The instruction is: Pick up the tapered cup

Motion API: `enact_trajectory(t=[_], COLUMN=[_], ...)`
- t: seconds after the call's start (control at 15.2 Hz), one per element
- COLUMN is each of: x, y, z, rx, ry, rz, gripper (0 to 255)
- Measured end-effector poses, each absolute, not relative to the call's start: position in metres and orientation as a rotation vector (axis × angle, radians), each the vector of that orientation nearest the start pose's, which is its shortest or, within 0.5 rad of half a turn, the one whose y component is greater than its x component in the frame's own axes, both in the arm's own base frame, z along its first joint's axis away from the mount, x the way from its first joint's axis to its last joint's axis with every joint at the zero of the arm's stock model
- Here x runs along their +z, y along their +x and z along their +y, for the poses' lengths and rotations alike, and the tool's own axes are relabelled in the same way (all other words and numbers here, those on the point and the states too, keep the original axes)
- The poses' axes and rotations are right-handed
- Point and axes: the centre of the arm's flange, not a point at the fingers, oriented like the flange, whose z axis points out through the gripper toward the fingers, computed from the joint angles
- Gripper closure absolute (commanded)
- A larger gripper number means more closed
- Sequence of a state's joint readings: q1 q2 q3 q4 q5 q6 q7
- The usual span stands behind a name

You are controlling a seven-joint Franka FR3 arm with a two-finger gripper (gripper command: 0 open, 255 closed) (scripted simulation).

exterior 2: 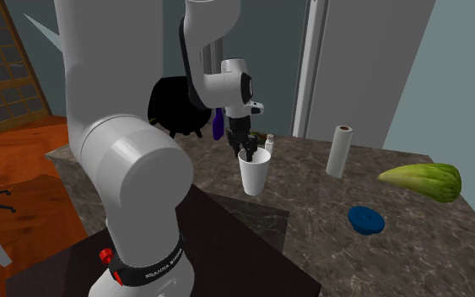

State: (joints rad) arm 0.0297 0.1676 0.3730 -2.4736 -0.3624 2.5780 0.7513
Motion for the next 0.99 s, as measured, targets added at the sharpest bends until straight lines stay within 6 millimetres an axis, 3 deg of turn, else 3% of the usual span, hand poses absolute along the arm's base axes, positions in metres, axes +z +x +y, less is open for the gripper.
enact_trajectory(t=[0.59, 0.99], x=[0.226, 0.253], y=[0.43, 0.429], z=[0.195, 0.195], rx=[-0.056, -0.055], ry=[-3.267, -3.268], rz=[0.065, 0.066], gripper=[255, 255])
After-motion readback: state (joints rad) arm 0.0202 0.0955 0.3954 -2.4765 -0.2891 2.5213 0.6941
